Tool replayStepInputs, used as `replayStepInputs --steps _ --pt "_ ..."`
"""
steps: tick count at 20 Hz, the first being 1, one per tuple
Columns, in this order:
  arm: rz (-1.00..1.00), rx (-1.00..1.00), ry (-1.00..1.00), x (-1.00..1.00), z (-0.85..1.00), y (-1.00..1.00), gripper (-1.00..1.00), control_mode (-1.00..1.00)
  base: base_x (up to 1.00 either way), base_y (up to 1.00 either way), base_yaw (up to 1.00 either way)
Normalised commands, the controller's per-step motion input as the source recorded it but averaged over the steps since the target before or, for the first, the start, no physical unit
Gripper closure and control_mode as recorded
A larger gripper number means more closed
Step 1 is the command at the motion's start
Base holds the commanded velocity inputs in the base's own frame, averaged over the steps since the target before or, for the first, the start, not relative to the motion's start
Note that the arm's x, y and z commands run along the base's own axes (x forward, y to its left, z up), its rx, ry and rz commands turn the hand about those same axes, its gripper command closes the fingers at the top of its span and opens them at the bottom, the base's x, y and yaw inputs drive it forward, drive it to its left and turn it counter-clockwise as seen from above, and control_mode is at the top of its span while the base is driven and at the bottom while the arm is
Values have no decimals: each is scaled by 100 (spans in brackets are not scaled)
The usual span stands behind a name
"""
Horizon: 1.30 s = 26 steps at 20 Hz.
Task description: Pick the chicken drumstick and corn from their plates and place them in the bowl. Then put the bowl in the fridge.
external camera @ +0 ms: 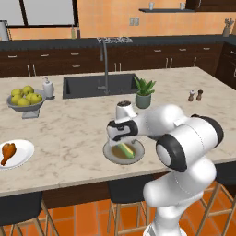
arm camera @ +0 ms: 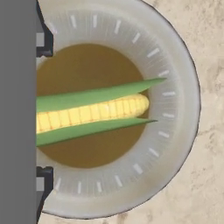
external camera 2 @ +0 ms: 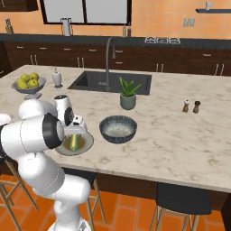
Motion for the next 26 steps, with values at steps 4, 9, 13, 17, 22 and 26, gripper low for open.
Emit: replayStepInputs --steps 4,9,13,17,22,26 --pt "-2 1 0 0 -38 0 -100 -100 0 0 0" --pt "0 1 -2 4 -33 0 -100 -100 0 0 0" --pt "0 1 0 10 -29 0 100 -100 0 0 0" --pt "0 0 0 -7 0 0 100 -100 0 0 0" --pt "0 0 -3 -14 51 0 100 -100 0 0 0" --pt "-2 0 2 -19 100 -30 100 -100 0 0 0"
